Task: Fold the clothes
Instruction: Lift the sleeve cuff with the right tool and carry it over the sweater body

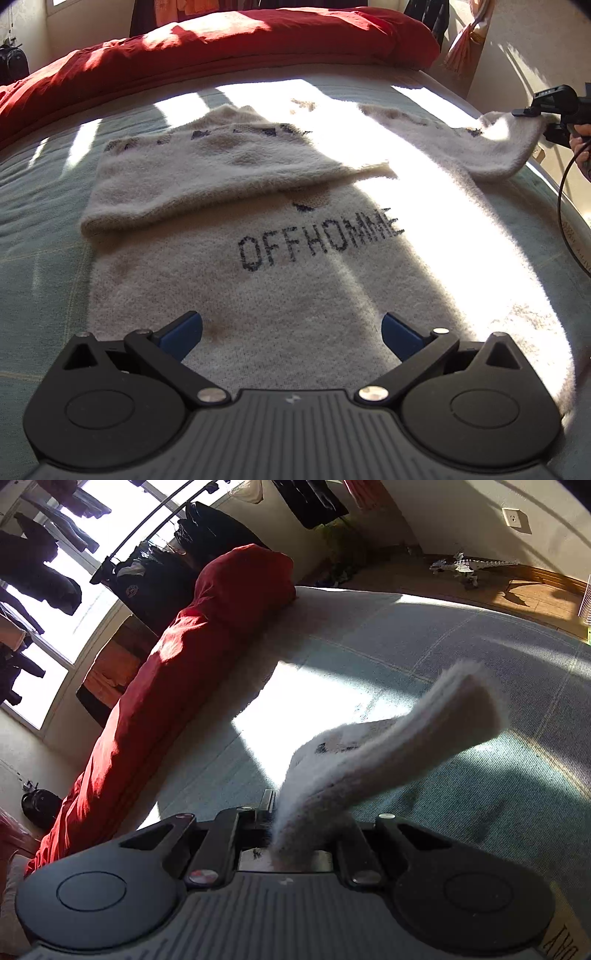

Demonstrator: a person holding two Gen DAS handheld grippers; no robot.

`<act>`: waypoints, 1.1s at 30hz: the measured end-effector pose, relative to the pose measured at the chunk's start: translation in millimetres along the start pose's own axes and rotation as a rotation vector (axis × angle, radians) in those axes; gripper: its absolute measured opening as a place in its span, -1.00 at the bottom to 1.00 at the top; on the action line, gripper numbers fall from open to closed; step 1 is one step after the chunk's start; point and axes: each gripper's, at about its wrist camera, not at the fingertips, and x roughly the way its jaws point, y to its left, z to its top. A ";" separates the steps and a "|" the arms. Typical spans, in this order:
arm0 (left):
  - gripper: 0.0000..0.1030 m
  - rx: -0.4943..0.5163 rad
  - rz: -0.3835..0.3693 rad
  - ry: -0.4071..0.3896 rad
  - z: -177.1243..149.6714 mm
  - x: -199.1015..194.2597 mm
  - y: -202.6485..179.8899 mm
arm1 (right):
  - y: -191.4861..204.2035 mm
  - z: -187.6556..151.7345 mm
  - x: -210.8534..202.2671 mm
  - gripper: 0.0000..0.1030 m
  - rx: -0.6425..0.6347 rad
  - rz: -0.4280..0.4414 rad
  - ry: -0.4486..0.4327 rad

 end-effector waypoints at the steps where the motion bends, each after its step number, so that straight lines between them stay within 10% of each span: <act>1: 0.99 -0.003 -0.001 -0.005 -1.0 -3.1 1.2 | 6.5 -0.7 -3.2 -0.75 -0.011 0.006 0.001; 33: 0.99 0.101 -0.042 -0.104 -45.8 -80.4 17.7 | 245.0 -77.1 -28.2 -0.74 -0.314 0.165 0.064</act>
